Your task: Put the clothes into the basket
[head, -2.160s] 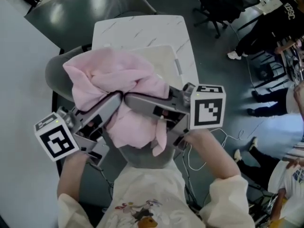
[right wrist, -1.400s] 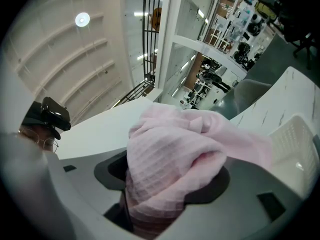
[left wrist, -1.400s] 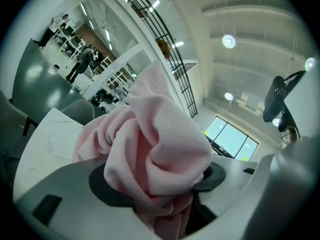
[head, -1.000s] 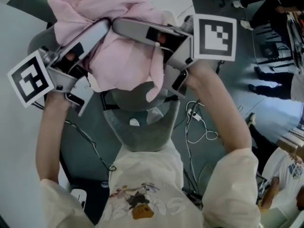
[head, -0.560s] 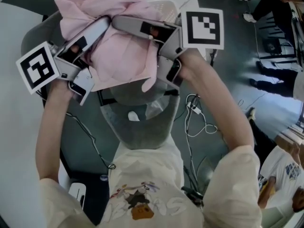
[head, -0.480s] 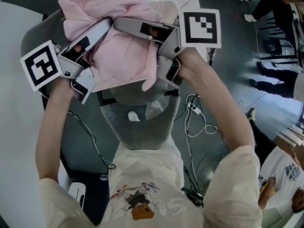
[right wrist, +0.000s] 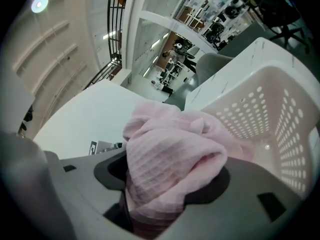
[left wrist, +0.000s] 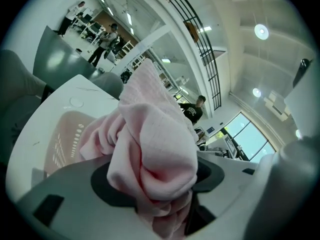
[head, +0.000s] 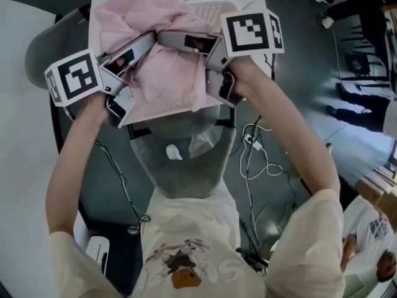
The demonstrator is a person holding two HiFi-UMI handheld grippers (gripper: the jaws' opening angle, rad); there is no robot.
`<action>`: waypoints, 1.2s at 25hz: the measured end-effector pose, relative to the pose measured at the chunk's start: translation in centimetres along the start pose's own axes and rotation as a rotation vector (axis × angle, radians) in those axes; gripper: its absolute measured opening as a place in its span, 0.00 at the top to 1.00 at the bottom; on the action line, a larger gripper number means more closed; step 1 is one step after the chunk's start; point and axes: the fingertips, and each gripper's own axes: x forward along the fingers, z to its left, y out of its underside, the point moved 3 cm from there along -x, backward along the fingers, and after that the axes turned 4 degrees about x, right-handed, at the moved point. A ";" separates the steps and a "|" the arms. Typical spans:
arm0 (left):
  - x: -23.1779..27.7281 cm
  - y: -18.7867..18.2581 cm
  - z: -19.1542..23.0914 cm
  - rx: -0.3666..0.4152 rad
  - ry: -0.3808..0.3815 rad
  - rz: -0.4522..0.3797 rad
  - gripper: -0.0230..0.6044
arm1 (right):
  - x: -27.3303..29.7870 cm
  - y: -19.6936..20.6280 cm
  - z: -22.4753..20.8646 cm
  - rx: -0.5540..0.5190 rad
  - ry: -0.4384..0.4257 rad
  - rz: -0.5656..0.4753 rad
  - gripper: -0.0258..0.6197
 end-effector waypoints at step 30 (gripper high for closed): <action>9.0 8.0 9.6 0.119 -0.320 0.358 0.55 | 4.8 3.7 -14.3 0.034 0.433 0.323 0.53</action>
